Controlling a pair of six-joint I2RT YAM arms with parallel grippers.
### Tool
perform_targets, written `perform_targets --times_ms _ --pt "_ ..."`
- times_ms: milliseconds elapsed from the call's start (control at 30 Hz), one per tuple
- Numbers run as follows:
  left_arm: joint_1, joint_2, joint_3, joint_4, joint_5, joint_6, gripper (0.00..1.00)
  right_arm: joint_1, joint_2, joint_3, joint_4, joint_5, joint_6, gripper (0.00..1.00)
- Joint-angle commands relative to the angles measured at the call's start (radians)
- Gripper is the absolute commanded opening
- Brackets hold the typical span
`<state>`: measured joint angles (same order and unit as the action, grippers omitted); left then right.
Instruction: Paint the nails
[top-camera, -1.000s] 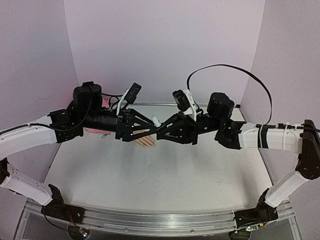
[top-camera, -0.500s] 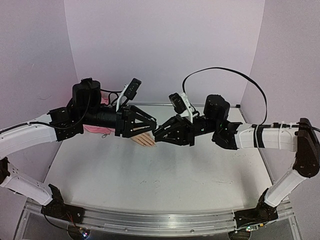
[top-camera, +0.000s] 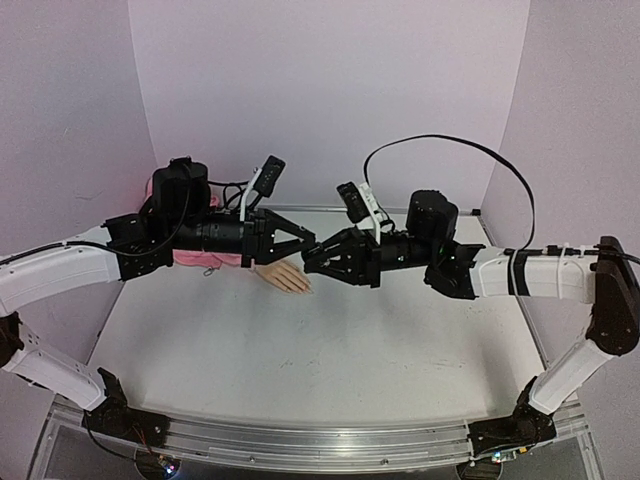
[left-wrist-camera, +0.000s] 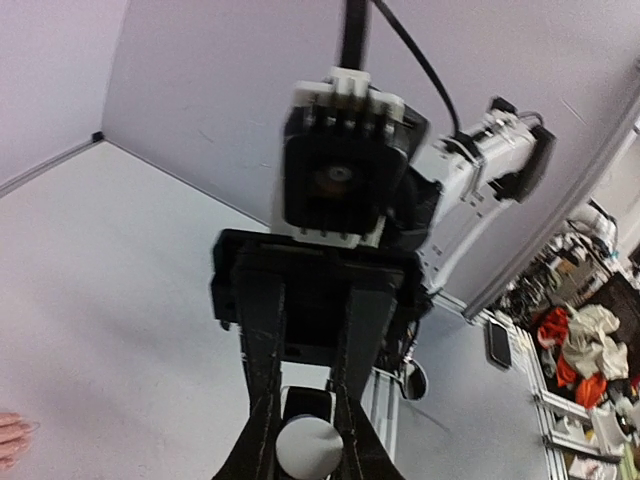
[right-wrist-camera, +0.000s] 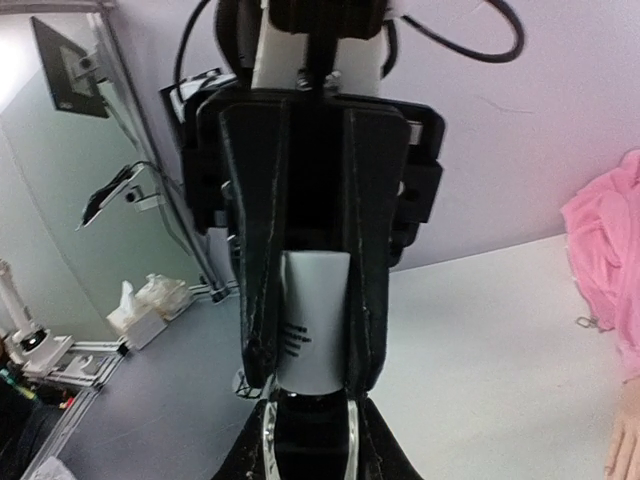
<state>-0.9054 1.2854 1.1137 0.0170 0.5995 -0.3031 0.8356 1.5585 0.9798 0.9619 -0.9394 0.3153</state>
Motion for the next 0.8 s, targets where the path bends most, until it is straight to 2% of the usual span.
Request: perform_targets --times_ms 0,33,67,100,133,200,267,367,433,500,533,633,700,767 --pt "-0.006 0.005 0.043 0.029 -0.08 -0.032 0.04 0.056 -0.086 0.009 -0.066 0.693 -0.14 0.0" --pt "-0.006 0.008 0.043 0.021 -0.113 -0.041 0.01 0.141 -0.104 -0.003 -0.078 1.121 -0.179 0.0" --pt "-0.007 0.013 0.044 0.012 -0.161 -0.051 0.0 0.231 -0.103 -0.021 -0.021 1.524 -0.237 0.0" --pt "-0.01 0.018 0.046 0.003 -0.178 -0.063 0.0 0.29 -0.091 -0.044 0.08 1.799 -0.319 0.0" --pt "-0.011 0.025 0.048 -0.003 -0.214 -0.075 0.0 0.321 -0.076 -0.061 0.197 1.915 -0.416 0.0" --pt "-0.012 0.04 0.053 -0.009 -0.246 -0.1 0.0 0.33 -0.047 -0.047 0.255 1.935 -0.488 0.0" --pt "-0.012 0.052 0.06 -0.011 -0.248 -0.108 0.0 0.329 -0.039 -0.031 0.243 1.813 -0.499 0.0" --pt "-0.012 0.053 0.065 -0.011 -0.24 -0.107 0.01 0.329 -0.06 -0.053 0.216 1.486 -0.496 0.0" --pt "-0.012 0.051 0.071 -0.011 -0.222 -0.103 0.06 0.325 -0.078 -0.06 0.181 1.336 -0.482 0.0" --pt "-0.012 0.048 0.076 -0.011 -0.196 -0.101 0.24 0.309 -0.1 -0.069 0.145 1.194 -0.456 0.0" --pt "-0.012 0.044 0.078 -0.011 -0.183 -0.096 0.43 0.29 -0.11 -0.072 0.129 1.107 -0.436 0.0" --pt "-0.012 0.012 0.072 -0.011 -0.118 -0.052 0.77 0.193 -0.147 -0.077 0.063 0.761 -0.34 0.0" --pt "-0.011 -0.02 0.059 -0.011 -0.083 -0.027 0.88 0.126 -0.165 -0.084 0.051 0.552 -0.265 0.0" --pt "-0.01 -0.051 0.047 -0.011 -0.07 -0.01 0.91 0.068 -0.168 -0.076 0.037 0.344 -0.207 0.0"
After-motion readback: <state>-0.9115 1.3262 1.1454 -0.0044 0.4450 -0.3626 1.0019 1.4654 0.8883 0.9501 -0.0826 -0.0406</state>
